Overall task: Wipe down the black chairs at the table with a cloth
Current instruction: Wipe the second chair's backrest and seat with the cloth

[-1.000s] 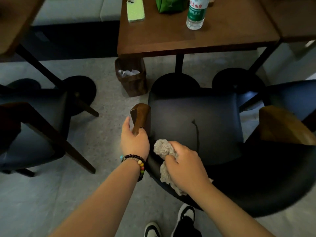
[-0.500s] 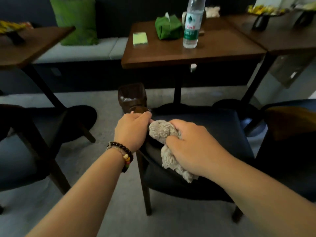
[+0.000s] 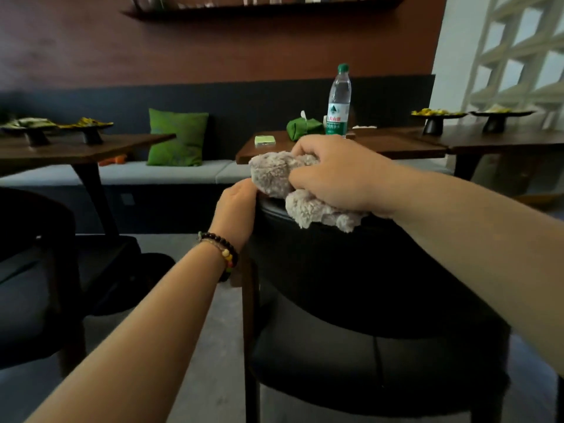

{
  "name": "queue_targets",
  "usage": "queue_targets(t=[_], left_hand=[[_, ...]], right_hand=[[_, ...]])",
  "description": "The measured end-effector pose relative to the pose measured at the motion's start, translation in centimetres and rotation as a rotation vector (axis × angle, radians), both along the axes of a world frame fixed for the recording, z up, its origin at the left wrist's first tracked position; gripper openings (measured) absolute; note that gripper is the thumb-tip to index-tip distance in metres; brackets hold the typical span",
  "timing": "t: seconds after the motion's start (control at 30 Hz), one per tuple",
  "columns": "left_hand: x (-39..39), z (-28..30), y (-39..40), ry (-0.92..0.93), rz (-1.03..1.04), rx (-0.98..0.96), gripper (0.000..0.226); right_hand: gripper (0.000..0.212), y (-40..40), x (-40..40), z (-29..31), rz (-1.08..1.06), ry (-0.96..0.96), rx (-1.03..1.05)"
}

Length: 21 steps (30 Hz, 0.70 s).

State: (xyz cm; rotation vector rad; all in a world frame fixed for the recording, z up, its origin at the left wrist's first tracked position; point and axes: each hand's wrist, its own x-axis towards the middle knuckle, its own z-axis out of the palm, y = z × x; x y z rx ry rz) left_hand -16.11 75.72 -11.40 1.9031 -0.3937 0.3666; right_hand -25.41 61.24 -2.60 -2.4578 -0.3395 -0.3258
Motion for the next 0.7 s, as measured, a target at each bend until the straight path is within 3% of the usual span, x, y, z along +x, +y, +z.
queue_targets(t=[0.1,0.17,0.23,0.33,0.43,0.5,0.57,0.6,0.7], left_hand=[[-3.6,-1.1,0.9,-0.052,-0.097,-0.293,0.02],[-5.9,-1.2,2.4,-0.159,-0.162,-0.423,0.046],[-7.2,-0.5,3.6,-0.314,-0.22,-0.366,0.067],[-7.7,0.9,3.5,-0.477,-0.258,-0.212,0.082],[-8.1,1.7,2.8,-0.599,-0.14,-0.161,0.062],[-8.1,1.0,3.3,-0.646,-0.109,-0.174,0.041],[-7.7,-0.6,4.6,-0.599,-0.055,-0.269,0.023],[-7.4,-1.6,5.4,-0.541,0.014,-0.348,0.014],[-6.3,-4.5,7.0,-0.3,0.333,-0.648,0.018]], right_hand=[[0.007,0.2,-0.5,-0.1,0.116,-0.077,0.168],[0.019,0.2,-0.4,0.1,0.122,-0.081,0.213],[0.04,0.1,0.0,0.3,0.093,-0.03,0.2],[0.056,0.2,-0.2,0.6,0.137,0.041,0.21],[0.061,0.4,-0.9,0.5,0.169,0.034,0.332],[0.049,0.5,-1.3,-0.2,0.099,-0.131,0.347],[0.034,0.6,-1.8,-1.1,0.001,-0.32,0.142],[0.03,0.7,-2.0,-1.5,-0.024,-0.319,-0.024],[0.036,1.3,-2.0,-2.0,-0.089,-0.045,-0.474]])
